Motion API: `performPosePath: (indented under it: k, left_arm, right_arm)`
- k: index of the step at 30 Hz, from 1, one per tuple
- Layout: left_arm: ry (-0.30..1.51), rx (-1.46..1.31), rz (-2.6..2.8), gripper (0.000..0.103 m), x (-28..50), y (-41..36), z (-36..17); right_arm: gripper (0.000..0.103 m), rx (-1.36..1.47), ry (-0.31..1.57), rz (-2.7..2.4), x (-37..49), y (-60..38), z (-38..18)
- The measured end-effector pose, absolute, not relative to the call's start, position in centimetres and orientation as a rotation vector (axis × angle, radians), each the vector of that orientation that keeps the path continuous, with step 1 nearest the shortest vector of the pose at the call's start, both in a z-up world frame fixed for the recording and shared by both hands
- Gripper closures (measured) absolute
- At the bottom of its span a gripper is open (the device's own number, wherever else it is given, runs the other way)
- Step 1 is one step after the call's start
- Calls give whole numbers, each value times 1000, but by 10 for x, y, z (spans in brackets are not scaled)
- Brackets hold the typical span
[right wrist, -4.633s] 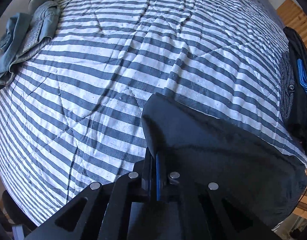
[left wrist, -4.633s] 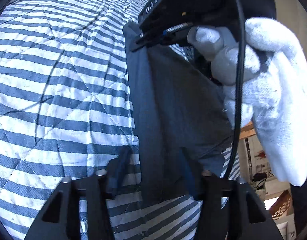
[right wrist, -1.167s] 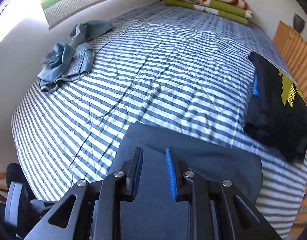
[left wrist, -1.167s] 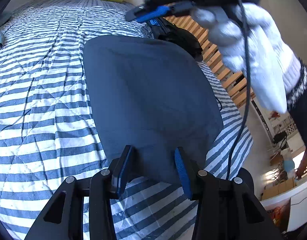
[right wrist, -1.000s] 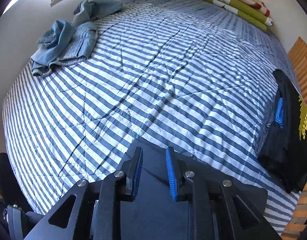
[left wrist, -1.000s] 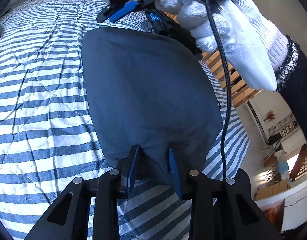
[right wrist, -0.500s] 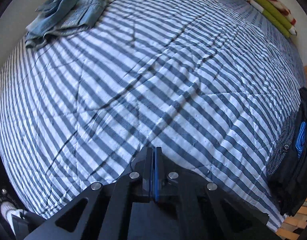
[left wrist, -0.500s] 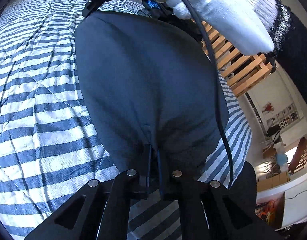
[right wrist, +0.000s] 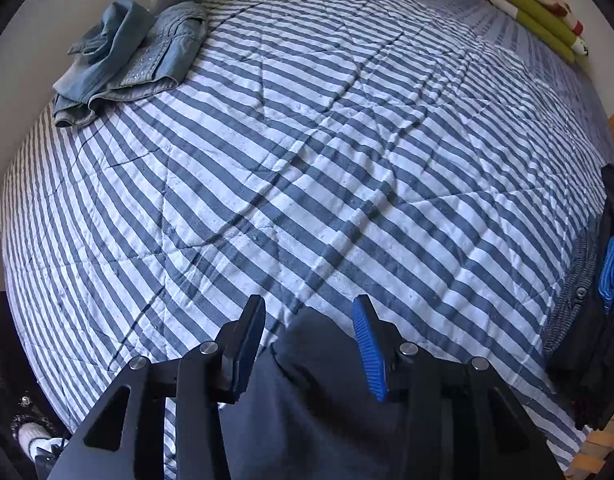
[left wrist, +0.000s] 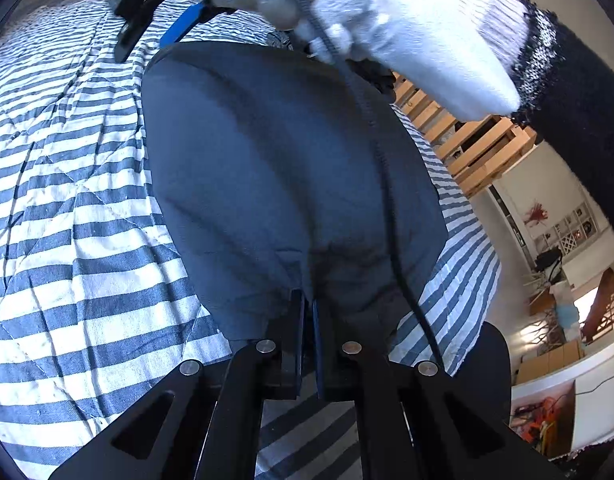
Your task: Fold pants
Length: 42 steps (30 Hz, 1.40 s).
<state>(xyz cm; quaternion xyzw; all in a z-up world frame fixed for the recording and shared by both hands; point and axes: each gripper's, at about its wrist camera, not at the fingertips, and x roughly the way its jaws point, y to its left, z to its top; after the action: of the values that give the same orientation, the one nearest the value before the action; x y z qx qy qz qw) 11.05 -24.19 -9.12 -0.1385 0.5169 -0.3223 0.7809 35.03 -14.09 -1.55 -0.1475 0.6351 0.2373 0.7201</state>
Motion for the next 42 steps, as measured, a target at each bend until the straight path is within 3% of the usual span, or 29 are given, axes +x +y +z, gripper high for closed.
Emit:
performPosePath:
  k: [1,2,3,7,12,20,21,22,23,24,25,26,27,31,33,34,35,36,42]
  left_arm:
    - [1116,-301,-697,100,110,-242,-90]
    - [1117,-303,-696,101,110,-241,-90]
    - [1116,-306,-697,101,109,-242,-90]
    - [1096,-323,-712,101,108,-246,-83]
    - [1062,-296,-738,103,100,-246,-77]
    - [1085,-282,-721,100,103,-241,-80]
    - [1078,-293,-724,97,101,-236,-76]
    - [1079,-313,-706,83,100,-228,-72]
    - [1074,-338,-685,61,98,-219,-71]
    - [1065,-366,-654,51,97,-210,-70]
    - [1058,-398,-612,45,97,-199,-72]
    - [1069,-430,-584,45,102,-189,-77]
    - [1093,-463,-569,45,105,-182,-84]
    - [1138,-548,-556,46,117,-176,-101]
    - [1145,-562,-585,48,122,-181,-106]
    - [1149,-573,-611,61,124,-187,-107]
    - [1159,-574,-623,95,128,-192,-108]
    - [1172,-561,-625,100,130,-202,-109]
    - [1064,-551,-678,101,115,-208,-76]
  right_arm:
    - [63,-343,1418,521,350,-133,-23]
    - [84,-390,1432,501,349,-127,-30]
    - [99,-454,1445,458,346,-124,-37]
    - [100,-423,1396,412,340,-133,-15]
    - [100,-118,1315,367,342,-197,48]
    - [99,-30,1355,296,378,-194,-10]
    - [99,-11,1336,285,378,-199,-6]
    - [99,3,1323,288,379,-202,0]
    - [97,14,1316,301,378,-205,7]
    - [94,8,1321,320,378,-204,12]
    - [83,-7,1329,338,378,-200,16]
    - [69,-33,1331,357,376,-195,16]
    - [65,-67,1336,369,376,-189,14]
    - [63,-157,1396,381,376,-172,-15]
    - [71,-228,1422,356,374,-166,-30]
    - [91,-250,1431,354,372,-165,-34]
    - [96,-258,1431,363,369,-166,-35]
    - [96,-258,1419,366,368,-167,-32]
    - [99,-175,1355,378,363,-188,-1]
